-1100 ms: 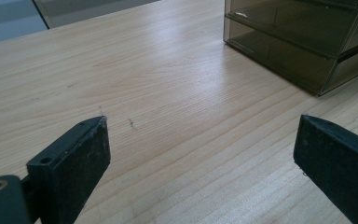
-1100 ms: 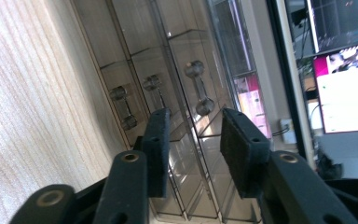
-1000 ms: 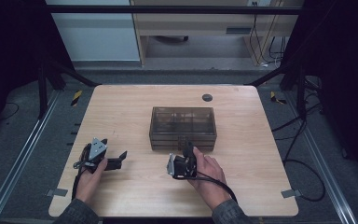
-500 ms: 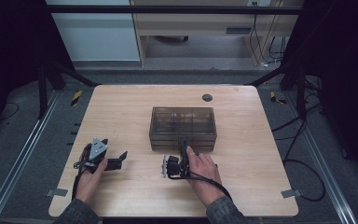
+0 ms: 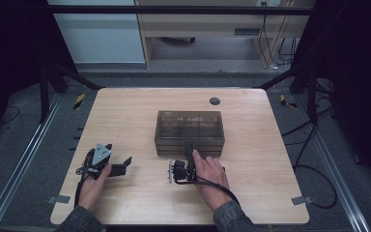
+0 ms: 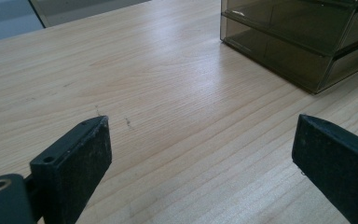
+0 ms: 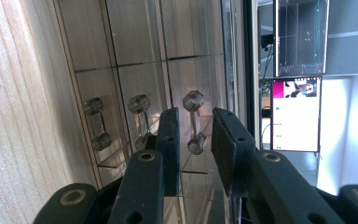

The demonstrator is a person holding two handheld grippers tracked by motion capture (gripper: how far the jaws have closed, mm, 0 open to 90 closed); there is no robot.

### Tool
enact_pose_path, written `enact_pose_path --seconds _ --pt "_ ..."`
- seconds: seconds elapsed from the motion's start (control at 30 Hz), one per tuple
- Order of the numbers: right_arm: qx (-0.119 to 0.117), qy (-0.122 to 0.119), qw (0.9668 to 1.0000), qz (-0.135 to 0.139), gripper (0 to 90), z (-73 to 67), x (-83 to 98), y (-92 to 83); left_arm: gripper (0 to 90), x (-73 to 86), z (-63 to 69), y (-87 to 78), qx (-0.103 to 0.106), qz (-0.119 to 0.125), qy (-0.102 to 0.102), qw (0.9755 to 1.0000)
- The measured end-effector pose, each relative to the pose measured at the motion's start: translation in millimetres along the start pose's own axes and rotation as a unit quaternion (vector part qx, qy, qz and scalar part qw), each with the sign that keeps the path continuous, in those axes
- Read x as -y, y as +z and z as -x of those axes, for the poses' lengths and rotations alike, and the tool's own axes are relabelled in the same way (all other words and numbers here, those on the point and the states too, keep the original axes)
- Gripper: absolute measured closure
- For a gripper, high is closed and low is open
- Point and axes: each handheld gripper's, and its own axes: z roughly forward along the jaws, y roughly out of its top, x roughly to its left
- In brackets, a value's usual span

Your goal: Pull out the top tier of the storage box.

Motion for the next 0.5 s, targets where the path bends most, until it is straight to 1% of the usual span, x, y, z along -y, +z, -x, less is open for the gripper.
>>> enact_pose_path --seconds 0.03,0.1,0.13,0.2,0.27,0.33,0.5 --pt "-0.001 0.002 1.0 0.002 73.5 -0.3 0.2 0.5 4.5 0.0 0.0 0.0 0.0 0.0 0.0 1.0" --pt "0.0 -0.002 1.0 0.003 74.0 -0.3 0.1 1.8 4.5 0.0 0.1 0.0 0.001 -0.001 0.0 1.0" --pt "-0.002 0.0 1.0 -0.001 74.2 -0.5 -0.2 1.6 4.5 0.0 0.2 0.0 0.001 -0.001 0.001 1.0" --pt "-0.002 -0.001 1.0 0.003 74.7 -0.4 -0.3 2.8 4.6 0.0 0.2 0.0 0.001 -0.001 0.0 1.0" --pt "0.0 -0.006 1.0 0.005 75.6 -0.6 0.2 4.2 5.0 0.0 0.1 -0.1 0.002 -0.001 0.0 1.0" --pt "-0.001 -0.005 1.0 0.002 75.7 -1.0 0.8 4.5 5.2 0.1 -0.1 -0.1 0.003 -0.001 -0.002 1.0" --pt "0.002 -0.012 0.9999 0.005 75.9 -1.1 1.3 6.3 5.3 0.1 -0.4 -0.3 0.004 -0.001 -0.004 1.0"
